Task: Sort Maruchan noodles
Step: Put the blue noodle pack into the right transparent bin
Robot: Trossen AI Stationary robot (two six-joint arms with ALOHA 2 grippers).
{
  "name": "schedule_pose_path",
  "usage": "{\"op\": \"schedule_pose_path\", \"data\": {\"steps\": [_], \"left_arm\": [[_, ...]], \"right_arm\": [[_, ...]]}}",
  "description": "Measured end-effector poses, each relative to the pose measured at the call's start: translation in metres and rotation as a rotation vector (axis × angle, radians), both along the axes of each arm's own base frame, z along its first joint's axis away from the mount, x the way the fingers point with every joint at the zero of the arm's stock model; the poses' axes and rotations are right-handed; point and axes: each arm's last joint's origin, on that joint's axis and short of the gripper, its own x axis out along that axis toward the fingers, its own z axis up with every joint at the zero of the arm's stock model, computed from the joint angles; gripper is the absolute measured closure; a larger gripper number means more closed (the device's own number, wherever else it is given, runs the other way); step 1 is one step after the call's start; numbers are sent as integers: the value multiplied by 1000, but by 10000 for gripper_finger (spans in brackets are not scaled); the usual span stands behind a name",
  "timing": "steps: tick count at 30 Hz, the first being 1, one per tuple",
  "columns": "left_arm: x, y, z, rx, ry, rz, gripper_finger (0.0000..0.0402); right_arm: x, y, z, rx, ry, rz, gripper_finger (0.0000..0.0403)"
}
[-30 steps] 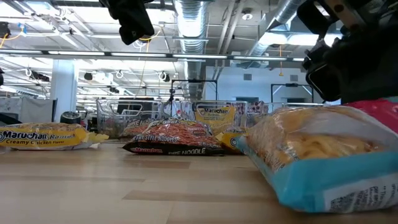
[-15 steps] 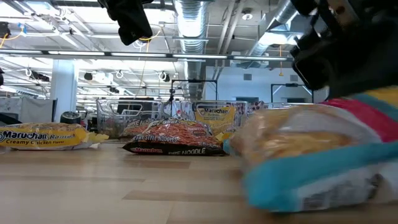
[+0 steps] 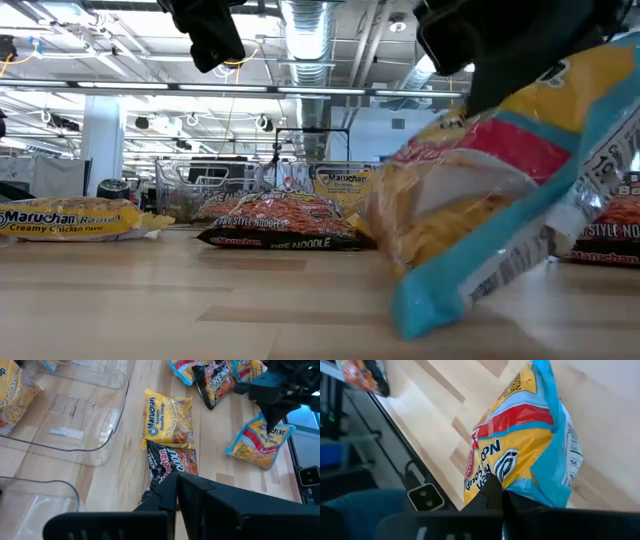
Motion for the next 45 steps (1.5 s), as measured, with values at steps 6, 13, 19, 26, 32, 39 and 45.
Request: {"op": "schedule_pose_path", "data": {"steps": [6,13,19,26,32,39,45], "left_arm": [[0,0,0,0,0,0,402],[0,0,0,1,-1,1,402],[0,0,0,1,-1,1,402],[0,0,0,0,-1,3,401],[0,0,0,0,-1,6,401],[0,0,0,3,0,10,401],[0,0,0,3,0,10,401]], "right_arm": [[11,-12,27,-103,47,85,400],[19,-33,55,-188,111,184,400],[11,-62,82,-246,85,224,400],[-14,-112,113,-336,98,252,400],[-38,-158,136,-413,87,246,400],[-70,-206,154,-488,98,231,400],[-90,-240,160,-547,131,222,400]]}}
